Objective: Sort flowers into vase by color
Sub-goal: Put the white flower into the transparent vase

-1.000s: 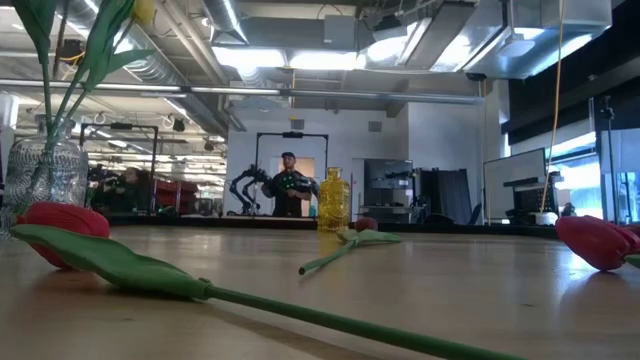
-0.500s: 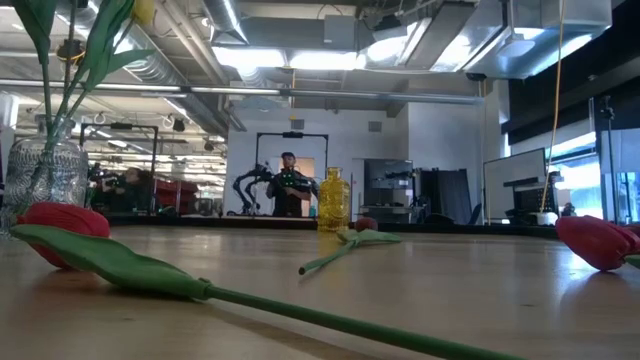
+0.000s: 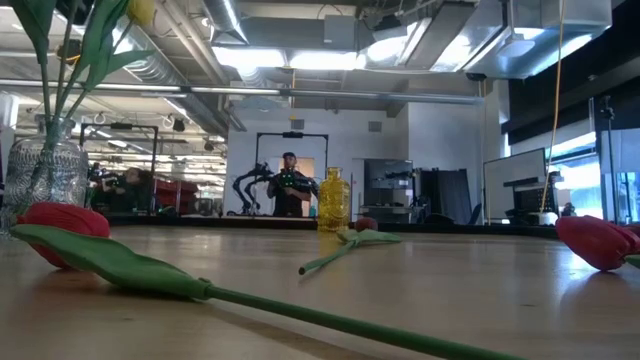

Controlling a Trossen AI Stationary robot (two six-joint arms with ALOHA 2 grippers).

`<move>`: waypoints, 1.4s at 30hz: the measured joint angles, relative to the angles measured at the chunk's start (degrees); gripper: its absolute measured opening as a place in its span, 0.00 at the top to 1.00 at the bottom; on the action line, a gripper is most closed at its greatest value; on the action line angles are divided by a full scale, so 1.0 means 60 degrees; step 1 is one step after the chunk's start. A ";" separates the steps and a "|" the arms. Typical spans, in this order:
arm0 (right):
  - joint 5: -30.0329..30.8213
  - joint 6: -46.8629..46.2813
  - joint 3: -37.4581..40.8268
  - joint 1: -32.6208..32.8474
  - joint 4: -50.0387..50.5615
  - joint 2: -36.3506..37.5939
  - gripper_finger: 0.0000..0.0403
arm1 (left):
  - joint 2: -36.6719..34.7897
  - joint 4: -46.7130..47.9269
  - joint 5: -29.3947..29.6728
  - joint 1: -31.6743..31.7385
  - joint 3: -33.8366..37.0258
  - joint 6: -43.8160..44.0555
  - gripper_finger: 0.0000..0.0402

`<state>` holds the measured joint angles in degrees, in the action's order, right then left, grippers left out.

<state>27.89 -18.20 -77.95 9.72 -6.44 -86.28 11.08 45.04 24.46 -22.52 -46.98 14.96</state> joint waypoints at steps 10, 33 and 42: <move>0.1111 -0.3046 0.0011 -0.0466 0.3718 -0.0242 0.25 | 0.0368 0.0533 -0.0642 0.0000 0.0000 0.0939 0.81; -0.2060 -0.9718 0.0007 -0.2214 0.6931 -0.3466 0.32 | 0.1936 0.3673 -0.2176 0.0000 -0.1606 0.3204 0.66; -0.2666 -1.0361 0.0007 -0.2208 0.6679 -0.4492 0.47 | 0.2303 0.4503 -0.2786 0.0000 -0.1665 0.3669 0.57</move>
<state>11.90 -80.36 -77.91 -3.53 33.64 -113.23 24.89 72.05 7.75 -22.52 -56.97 36.97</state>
